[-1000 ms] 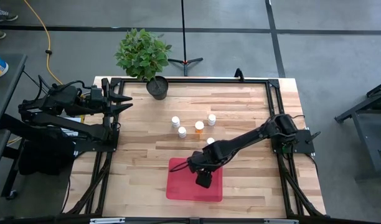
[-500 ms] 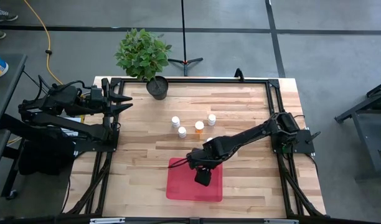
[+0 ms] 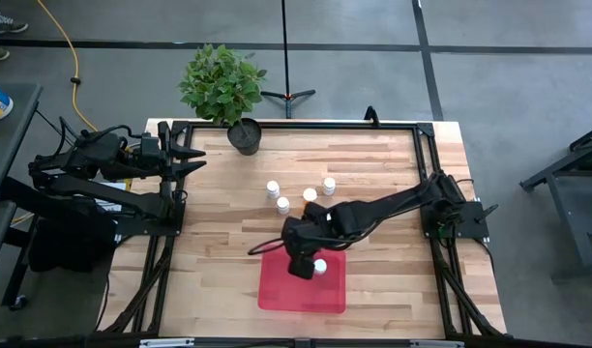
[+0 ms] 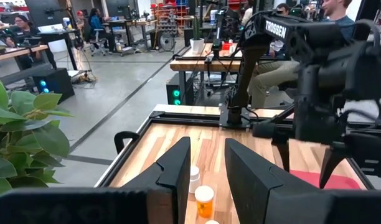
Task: Pick and place pill bottles into a basket
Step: Put the white pill bottle into the red bin
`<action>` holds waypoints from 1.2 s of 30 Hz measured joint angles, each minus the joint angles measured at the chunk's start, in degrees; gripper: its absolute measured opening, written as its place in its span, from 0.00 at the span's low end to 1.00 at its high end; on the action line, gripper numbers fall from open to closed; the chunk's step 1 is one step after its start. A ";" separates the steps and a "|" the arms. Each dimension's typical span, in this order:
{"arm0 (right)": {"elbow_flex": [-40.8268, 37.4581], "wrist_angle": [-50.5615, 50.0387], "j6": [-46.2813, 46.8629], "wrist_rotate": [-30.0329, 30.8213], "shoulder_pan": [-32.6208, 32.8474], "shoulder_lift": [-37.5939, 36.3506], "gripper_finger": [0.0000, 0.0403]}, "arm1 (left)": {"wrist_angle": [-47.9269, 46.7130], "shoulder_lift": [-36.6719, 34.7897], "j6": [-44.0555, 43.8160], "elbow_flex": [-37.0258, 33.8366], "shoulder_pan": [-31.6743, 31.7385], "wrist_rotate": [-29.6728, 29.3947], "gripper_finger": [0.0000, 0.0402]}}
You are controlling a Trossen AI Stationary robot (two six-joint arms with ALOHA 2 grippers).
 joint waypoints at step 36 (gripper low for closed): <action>4.65 -28.06 15.81 4.03 -11.13 0.00 0.59 | -0.09 -0.01 -0.02 0.00 0.00 0.17 0.33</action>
